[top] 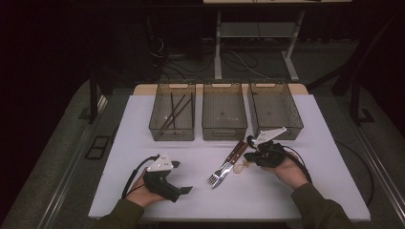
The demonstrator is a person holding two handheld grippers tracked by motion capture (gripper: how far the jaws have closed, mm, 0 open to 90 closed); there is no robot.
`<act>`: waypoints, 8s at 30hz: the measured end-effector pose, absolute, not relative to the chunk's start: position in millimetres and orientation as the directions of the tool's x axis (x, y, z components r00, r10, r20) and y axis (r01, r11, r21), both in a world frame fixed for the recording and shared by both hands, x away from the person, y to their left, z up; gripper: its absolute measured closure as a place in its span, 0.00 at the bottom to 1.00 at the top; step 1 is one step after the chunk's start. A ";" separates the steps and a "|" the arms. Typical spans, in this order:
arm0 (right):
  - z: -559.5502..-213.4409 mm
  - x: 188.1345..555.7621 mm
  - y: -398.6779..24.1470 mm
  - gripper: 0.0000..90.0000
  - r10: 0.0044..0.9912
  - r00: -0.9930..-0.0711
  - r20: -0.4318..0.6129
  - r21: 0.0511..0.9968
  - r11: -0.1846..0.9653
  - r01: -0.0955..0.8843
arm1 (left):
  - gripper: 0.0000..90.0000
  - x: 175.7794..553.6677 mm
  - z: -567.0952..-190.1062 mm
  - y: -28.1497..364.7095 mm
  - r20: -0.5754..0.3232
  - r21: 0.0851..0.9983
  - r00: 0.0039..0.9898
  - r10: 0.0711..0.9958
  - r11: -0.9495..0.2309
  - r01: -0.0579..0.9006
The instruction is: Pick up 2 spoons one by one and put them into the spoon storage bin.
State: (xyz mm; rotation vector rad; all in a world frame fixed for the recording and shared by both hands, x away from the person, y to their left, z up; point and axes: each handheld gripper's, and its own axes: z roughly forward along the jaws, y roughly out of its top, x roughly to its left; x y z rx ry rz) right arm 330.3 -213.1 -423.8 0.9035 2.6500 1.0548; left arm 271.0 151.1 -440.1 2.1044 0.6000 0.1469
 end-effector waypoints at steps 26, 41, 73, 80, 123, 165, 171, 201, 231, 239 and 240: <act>-434.0 335.1 -203.2 1.00 0.623 -0.782 0.020 0.608 0.614 0.504 | 0.01 270.9 -440.9 150.2 -0.123 0.806 0.876 0.465 -0.469 0.362; -431.0 332.8 -204.3 1.00 0.632 -0.774 0.016 0.574 0.628 0.525 | 0.01 270.8 -441.3 149.6 -0.124 0.801 0.877 0.464 -0.474 0.364; -428.7 334.3 -236.7 0.79 0.658 -0.745 0.106 0.627 0.537 0.564 | 0.01 270.8 -440.8 150.0 -0.125 0.804 0.877 0.463 -0.471 0.363; -430.9 332.5 -233.0 0.62 0.557 -0.822 0.117 0.617 0.608 0.499 | 0.01 270.5 -441.0 149.7 -0.124 0.803 0.877 0.463 -0.473 0.363; -416.0 319.5 -228.1 0.84 0.477 -0.879 0.000 0.621 0.689 0.373 | 0.01 270.6 -439.9 151.3 -0.120 0.811 0.880 0.459 -0.466 0.354; -384.1 345.1 -213.9 0.84 0.697 -0.708 0.112 0.790 0.370 0.490 | 0.00 272.9 -441.4 155.4 -0.114 0.812 0.875 0.471 -0.463 0.356; -379.3 354.0 -206.8 0.84 0.712 -0.695 0.102 0.801 0.356 0.482 | 0.00 273.2 -441.4 155.2 -0.116 0.810 0.874 0.471 -0.465 0.358; -356.0 418.7 -163.4 0.84 0.761 -0.638 0.118 0.821 0.287 0.494 | 0.00 272.1 -440.4 153.8 -0.126 0.815 0.879 0.460 -0.457 0.356; -390.7 451.6 -138.6 0.71 0.786 -0.604 0.129 0.693 0.365 0.622 | 0.00 272.3 -439.6 153.5 -0.118 0.818 0.887 0.447 -0.462 0.342; -387.1 448.3 -142.2 0.51 0.794 -0.595 0.127 0.699 0.354 0.621 | 0.00 272.4 -439.7 153.7 -0.120 0.817 0.885 0.450 -0.462 0.345; -385.8 447.0 -143.4 0.50 0.793 -0.594 0.135 0.700 0.348 0.624 | 0.00 272.3 -439.7 153.7 -0.121 0.817 0.885 0.450 -0.461 0.346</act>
